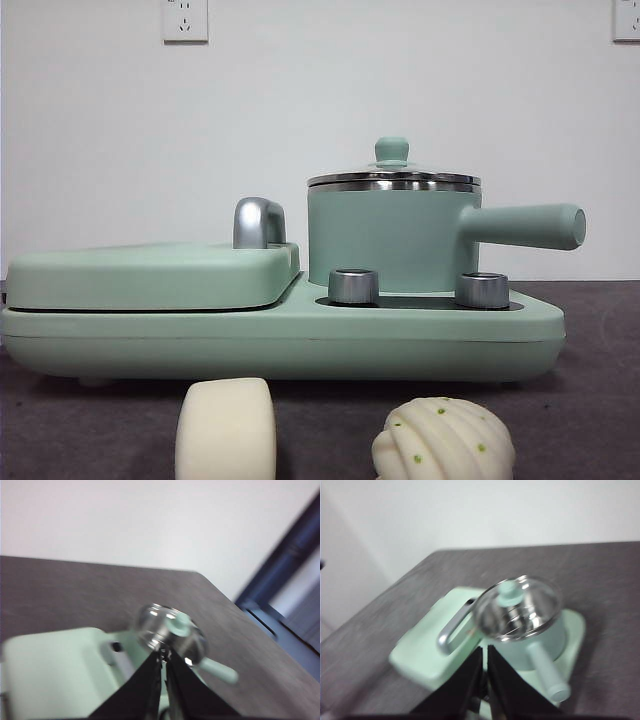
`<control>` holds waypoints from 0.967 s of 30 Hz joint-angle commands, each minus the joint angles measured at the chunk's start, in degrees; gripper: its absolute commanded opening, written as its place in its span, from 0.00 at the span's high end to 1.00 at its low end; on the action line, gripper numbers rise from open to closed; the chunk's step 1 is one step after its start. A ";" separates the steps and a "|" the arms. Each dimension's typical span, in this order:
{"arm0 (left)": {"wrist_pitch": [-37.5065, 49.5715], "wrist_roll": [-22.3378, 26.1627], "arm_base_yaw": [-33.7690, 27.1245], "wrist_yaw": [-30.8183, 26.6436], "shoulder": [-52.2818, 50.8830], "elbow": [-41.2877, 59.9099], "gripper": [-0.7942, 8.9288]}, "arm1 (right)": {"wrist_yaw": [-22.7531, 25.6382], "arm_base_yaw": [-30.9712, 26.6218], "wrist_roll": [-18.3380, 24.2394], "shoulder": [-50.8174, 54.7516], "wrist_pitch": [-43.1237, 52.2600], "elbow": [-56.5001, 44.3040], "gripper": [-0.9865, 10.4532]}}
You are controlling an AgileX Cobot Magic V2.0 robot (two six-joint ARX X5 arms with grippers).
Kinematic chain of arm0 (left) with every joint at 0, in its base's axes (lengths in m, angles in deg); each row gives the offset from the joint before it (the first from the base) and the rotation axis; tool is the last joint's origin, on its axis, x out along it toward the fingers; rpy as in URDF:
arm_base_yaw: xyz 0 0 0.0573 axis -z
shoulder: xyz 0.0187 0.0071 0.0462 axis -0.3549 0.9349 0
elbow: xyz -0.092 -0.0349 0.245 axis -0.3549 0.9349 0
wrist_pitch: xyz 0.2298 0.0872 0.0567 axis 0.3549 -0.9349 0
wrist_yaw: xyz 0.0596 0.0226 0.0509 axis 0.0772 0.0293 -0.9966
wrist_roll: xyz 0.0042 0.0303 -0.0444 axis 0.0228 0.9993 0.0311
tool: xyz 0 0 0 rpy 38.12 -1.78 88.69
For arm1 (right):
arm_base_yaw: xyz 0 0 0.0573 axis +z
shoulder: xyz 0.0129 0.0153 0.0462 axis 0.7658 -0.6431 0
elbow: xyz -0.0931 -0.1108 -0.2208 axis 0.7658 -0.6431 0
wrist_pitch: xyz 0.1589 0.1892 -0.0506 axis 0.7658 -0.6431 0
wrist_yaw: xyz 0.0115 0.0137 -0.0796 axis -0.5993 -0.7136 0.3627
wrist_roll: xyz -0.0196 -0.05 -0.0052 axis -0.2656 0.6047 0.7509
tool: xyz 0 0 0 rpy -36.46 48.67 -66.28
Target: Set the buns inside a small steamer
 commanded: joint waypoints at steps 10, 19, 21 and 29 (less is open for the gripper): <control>-7.89 9.31 5.20 5.18 8.28 -9.20 0.90 | -5.66 0.15 9.22 -6.75 -3.48 6.51 0.90; -10.25 10.14 5.35 5.18 11.54 -9.20 0.45 | -5.66 0.15 9.18 -6.75 -3.89 6.51 0.65; -10.32 10.01 5.35 5.18 12.20 -9.20 0.41 | -5.64 0.15 9.20 -6.75 -3.82 6.51 0.56; -9.51 9.88 5.40 5.18 13.14 -9.20 0.41 | -5.73 0.15 9.20 -6.73 -3.85 6.51 0.49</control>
